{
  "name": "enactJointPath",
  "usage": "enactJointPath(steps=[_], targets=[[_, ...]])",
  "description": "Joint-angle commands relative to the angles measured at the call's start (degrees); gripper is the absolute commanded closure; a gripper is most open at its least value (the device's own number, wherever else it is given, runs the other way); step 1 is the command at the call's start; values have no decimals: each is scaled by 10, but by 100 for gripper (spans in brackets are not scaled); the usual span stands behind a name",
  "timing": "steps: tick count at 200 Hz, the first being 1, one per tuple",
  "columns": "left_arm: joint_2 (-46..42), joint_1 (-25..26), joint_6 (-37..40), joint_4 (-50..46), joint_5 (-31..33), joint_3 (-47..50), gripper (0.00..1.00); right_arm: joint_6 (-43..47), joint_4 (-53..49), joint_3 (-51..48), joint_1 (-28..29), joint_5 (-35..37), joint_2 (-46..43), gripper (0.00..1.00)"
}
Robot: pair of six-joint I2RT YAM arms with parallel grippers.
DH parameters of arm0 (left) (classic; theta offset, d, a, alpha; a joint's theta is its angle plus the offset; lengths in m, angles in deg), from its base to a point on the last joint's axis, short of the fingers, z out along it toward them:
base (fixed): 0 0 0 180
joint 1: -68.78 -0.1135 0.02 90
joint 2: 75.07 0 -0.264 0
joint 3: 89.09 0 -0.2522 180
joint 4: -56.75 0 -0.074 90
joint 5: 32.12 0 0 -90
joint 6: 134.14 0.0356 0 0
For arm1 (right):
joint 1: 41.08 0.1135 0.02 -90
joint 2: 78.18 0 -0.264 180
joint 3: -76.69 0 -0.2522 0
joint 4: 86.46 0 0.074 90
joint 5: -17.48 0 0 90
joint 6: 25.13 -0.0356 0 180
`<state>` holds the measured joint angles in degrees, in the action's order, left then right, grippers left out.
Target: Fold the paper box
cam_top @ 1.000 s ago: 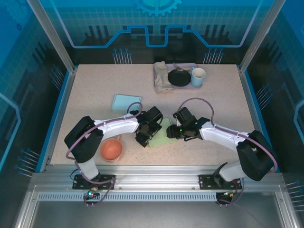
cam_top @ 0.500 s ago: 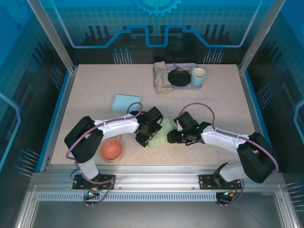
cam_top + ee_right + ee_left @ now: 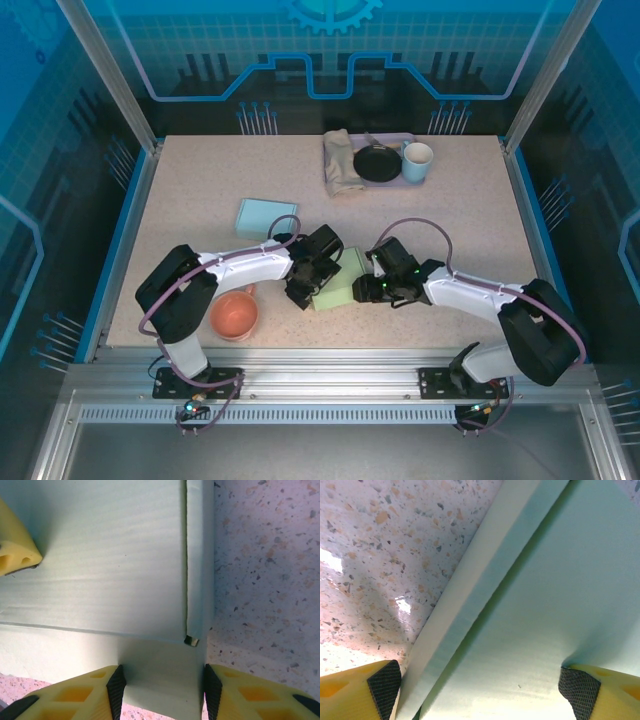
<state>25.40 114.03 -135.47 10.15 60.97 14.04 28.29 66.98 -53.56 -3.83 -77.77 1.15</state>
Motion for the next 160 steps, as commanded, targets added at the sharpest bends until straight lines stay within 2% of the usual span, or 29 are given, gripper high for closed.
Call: enactJointPath(steps=[1, 38, 108, 160], targets=[[47, -5, 4, -54, 23, 38, 11, 7, 37, -23, 9, 4, 2, 53], [48, -6, 5, -54, 23, 40, 11, 20, 83, -47, 8, 10, 0, 53], [52, -6, 29, -64, 23, 40, 12, 86, 252, -123, 6, 44, 31, 53], [22, -5, 116, -94, 32, 16, 11, 94, 271, -113, -3, 88, 44, 51]])
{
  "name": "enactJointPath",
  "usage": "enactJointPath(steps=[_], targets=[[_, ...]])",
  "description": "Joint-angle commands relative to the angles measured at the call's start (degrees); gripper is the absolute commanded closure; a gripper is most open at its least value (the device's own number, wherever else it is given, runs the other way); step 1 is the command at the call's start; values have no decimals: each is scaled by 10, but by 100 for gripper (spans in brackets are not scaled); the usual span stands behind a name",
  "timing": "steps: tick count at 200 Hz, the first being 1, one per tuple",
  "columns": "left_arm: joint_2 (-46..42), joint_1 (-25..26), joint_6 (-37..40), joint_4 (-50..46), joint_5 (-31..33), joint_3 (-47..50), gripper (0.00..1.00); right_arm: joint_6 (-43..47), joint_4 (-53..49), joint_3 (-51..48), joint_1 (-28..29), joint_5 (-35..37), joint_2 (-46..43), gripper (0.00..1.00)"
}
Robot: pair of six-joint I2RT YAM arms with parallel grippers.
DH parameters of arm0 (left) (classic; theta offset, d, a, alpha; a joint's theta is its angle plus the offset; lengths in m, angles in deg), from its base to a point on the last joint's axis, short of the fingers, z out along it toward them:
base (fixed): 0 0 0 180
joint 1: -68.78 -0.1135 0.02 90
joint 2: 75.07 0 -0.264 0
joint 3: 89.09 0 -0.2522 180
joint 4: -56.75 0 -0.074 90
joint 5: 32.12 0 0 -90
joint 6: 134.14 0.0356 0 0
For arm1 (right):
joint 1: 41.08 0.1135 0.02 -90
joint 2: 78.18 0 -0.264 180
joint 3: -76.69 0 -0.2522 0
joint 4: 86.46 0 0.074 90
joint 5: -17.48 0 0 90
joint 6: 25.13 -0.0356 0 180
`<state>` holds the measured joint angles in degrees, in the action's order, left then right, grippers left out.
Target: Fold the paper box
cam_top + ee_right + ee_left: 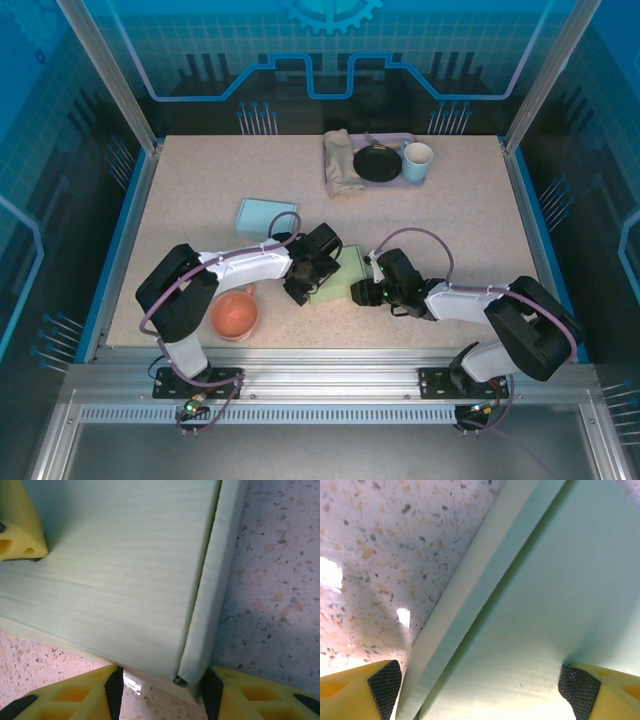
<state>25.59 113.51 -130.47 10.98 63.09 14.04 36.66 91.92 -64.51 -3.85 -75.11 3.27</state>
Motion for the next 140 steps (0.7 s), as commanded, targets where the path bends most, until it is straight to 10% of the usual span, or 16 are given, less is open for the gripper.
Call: enactJointPath(steps=[1, 110, 140], targets=[[18, 0, 69, -102, 11, 15, 11, 11, 21, -4, -4, 62, 22, 51], [-27, -77, 423, -122, -51, -154, 6, 4, -89, 52, -78, 4, 1, 51], [15, -114, 504, -70, -86, -169, 8, -97, -153, 73, -79, -27, -6, 72]])
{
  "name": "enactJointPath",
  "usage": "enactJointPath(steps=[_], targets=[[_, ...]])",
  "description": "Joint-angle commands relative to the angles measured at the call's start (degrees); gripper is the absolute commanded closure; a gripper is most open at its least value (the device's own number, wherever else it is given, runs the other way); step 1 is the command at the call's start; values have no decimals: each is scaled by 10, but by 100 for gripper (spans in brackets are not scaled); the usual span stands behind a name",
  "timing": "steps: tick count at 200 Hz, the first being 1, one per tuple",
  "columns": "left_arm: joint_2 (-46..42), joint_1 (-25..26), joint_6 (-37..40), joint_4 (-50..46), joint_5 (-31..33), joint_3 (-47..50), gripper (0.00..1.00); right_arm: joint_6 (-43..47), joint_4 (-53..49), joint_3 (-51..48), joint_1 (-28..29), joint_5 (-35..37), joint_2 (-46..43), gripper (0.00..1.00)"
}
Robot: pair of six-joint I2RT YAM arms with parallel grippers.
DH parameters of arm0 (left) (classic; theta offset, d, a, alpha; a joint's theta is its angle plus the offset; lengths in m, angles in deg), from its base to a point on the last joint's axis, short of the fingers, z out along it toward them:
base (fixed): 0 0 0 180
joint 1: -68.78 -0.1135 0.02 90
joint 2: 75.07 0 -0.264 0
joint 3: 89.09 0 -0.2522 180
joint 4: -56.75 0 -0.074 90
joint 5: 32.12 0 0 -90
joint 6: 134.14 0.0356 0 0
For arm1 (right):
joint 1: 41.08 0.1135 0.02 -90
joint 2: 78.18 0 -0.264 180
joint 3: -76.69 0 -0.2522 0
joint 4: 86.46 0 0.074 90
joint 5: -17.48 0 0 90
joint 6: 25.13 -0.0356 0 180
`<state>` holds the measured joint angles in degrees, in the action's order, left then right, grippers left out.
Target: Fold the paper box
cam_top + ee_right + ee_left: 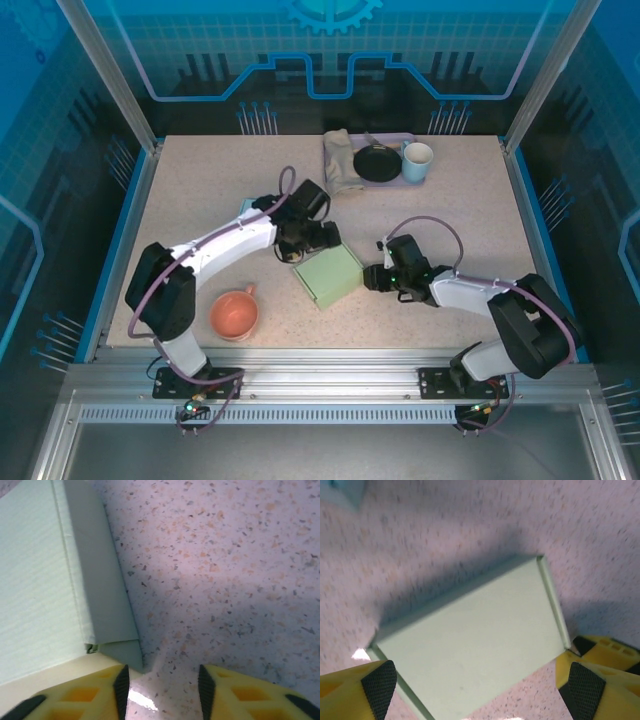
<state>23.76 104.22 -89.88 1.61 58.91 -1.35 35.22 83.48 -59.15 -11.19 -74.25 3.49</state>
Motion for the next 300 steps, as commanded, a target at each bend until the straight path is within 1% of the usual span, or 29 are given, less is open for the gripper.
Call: enactJointPath(steps=[1, 6, 13, 23, 45, 62, 87, 113, 135, 159, 191, 204, 224, 245, 269, 300], targets=[[35, -22, 100, 25, -43, -15, 8, -86, -69, 20, -5, -38, -8, 72], [41, -24, 109, 30, -38, -17, 8, -102, -69, 20, -5, -49, -7, 75], [51, -27, 120, 41, -34, -18, 9, -127, -73, 21, -5, -54, -7, 74], [63, -31, 136, 55, -33, -19, 9, -162, -87, 22, -7, -55, -5, 76], [97, -32, 161, 75, -39, -28, 10, -205, -51, 8, -9, -78, -6, 85], [116, -31, 167, 91, -62, -32, 11, -212, -35, 9, -12, -89, 3, 88], [130, -32, 154, 143, -119, -8, 12, -210, -8, 15, -23, -112, 28, 93], [150, -28, 138, 183, -160, 18, 15, -202, 36, 9, -33, -126, 49, 93], [165, -16, 131, 204, -188, 27, 17, -193, 65, 6, -44, -135, 67, 93], [177, 11, 124, 213, -212, 25, 17, -189, 89, 6, -57, -155, 91, 93], [191, 49, 77, 267, -286, 22, 18, -179, 115, 10, -61, -187, 117, 92], [200, 69, 62, 276, -301, 8, 18, -175, 114, 10, -61, -193, 120, 92], [202, 87, 53, 265, -292, -9, 18, -176, 115, 7, -64, -190, 114, 92], [188, 79, 56, 224, -241, -21, 16, -177, 108, 9, -72, -193, 96, 92], [183, 42, 60, 163, -189, -57, 16, -150, 45, 40, -89, -187, 64, 91], [161, -2, 45, 156, -147, -54, 14, -91, -70, 116, -117, -159, 46, 89]])
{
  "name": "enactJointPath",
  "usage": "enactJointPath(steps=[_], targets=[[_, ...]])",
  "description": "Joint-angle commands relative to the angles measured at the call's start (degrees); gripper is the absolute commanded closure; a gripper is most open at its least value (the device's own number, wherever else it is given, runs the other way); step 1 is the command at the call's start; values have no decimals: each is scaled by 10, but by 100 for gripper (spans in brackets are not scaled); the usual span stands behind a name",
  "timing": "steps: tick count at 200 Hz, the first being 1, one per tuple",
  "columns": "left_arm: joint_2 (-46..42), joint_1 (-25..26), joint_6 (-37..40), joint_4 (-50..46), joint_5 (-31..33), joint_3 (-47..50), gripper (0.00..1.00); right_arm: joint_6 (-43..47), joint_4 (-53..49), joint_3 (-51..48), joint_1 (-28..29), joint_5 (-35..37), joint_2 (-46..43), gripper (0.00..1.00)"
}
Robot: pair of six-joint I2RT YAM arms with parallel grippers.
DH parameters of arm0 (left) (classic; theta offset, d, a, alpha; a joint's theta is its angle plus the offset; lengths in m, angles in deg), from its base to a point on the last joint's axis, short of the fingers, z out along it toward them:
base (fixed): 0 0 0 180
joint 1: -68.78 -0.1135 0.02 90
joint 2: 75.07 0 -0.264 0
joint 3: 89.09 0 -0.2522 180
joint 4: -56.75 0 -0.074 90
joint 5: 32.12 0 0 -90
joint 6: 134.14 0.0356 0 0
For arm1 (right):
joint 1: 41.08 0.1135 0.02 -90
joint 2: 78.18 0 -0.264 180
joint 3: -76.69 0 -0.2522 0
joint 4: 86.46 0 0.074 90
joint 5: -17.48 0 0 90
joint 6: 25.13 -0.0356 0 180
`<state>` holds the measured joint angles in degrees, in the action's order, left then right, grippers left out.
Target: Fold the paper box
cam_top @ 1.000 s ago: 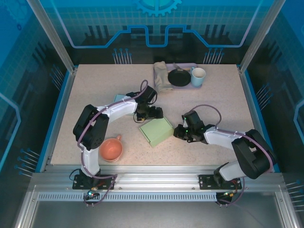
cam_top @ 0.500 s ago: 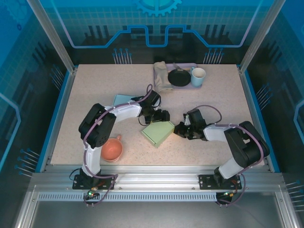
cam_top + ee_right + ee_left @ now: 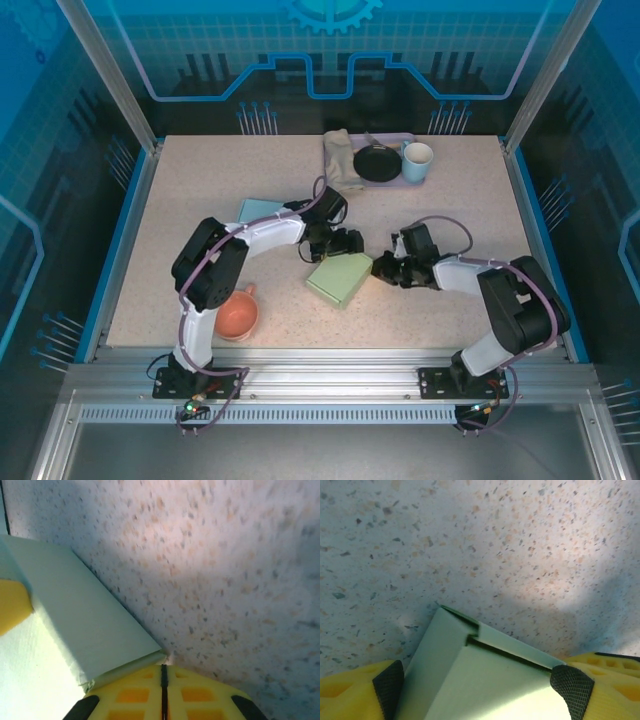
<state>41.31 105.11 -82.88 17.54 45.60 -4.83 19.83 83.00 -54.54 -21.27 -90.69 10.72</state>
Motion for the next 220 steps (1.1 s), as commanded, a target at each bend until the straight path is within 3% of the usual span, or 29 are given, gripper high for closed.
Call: enactJointPath(steps=[1, 49, 86, 115, 148, 220], targets=[[-15, -13, -25, -4, -12, -19, 14, 64, -69, 73, -16, 7, -27, 89], [-71, -49, -35, -19, 31, 54, 9, 123, -232, 96, -45, 98, -70, 88], [-135, -45, -64, 56, -6, 175, 10, 121, -260, 44, -30, 71, -130, 90], [-157, -36, -74, 93, -35, 223, 11, 34, -197, -29, 20, 31, -159, 91], [-158, -12, -80, 96, -29, 225, 11, -66, -90, -86, 94, 42, -156, 93], [-146, 32, -124, 117, -31, 240, 11, -147, 24, -93, 159, 44, -79, 96]])
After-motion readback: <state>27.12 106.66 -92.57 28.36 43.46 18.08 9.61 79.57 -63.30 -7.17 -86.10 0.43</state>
